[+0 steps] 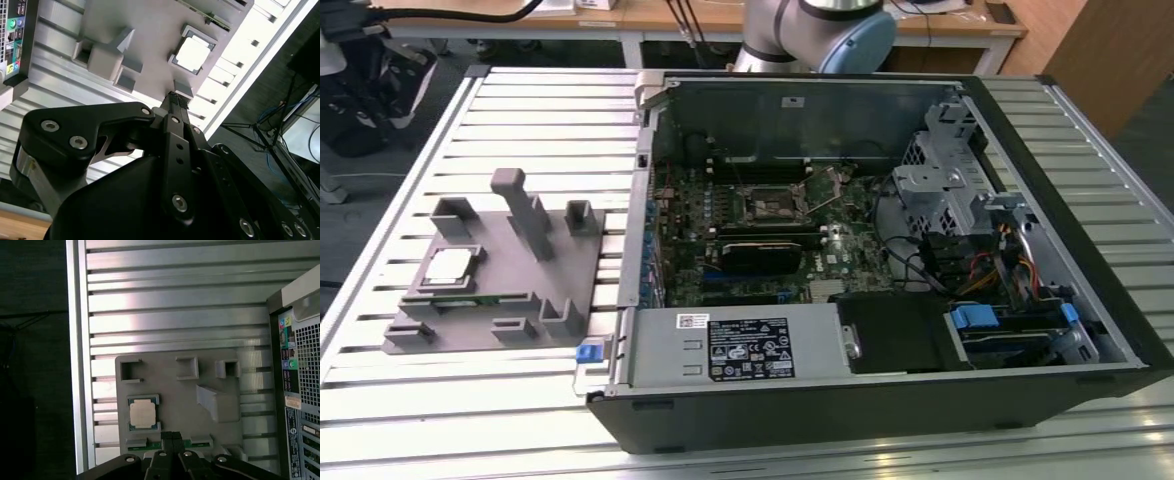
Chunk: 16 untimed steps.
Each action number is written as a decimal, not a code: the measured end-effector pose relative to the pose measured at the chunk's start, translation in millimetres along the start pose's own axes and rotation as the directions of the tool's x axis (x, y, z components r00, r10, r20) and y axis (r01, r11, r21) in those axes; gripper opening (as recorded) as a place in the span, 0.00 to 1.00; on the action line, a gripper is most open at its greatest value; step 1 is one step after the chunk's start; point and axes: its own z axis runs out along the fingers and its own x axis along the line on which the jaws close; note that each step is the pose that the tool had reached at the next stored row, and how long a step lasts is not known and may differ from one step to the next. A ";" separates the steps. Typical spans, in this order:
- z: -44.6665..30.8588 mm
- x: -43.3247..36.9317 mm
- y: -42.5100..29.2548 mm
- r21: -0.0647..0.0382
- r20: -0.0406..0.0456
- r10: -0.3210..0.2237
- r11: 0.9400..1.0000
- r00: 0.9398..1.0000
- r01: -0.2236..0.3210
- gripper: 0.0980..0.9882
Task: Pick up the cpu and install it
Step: 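Reach for the cpu, then pick up the cpu and move it towards the insertion slot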
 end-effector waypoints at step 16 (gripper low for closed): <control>4.0 24.9 -2.1 0.000 -0.002 0.000 1.000 1.000 0.000 0.01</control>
